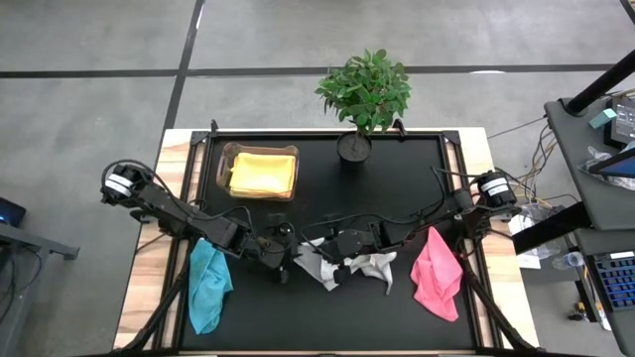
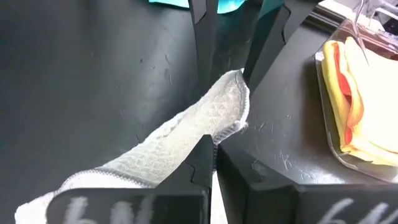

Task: Fold microfiber towels
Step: Fold the gray towel

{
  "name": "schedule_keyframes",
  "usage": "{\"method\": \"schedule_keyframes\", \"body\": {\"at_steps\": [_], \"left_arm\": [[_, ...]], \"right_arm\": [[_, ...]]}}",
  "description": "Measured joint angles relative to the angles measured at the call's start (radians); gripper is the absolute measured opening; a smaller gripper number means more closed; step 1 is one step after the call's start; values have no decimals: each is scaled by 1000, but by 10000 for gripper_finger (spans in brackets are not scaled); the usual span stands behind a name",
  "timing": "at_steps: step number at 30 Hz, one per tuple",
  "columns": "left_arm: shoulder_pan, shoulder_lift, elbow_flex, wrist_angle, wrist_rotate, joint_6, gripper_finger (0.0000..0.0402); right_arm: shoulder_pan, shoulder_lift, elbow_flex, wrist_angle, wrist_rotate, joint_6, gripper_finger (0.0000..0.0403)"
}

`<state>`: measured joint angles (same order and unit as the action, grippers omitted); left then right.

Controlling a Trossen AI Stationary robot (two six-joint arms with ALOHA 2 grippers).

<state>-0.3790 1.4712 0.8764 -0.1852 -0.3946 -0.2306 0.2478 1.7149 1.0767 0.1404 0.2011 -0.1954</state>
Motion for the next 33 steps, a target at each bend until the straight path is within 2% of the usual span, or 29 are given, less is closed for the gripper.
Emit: {"method": "schedule_keyframes", "body": {"at_steps": [33], "left_arm": [[3,0,-1,15,-7,2,105]], "right_arm": [[0,-1,7,-35,2,41,8]]}}
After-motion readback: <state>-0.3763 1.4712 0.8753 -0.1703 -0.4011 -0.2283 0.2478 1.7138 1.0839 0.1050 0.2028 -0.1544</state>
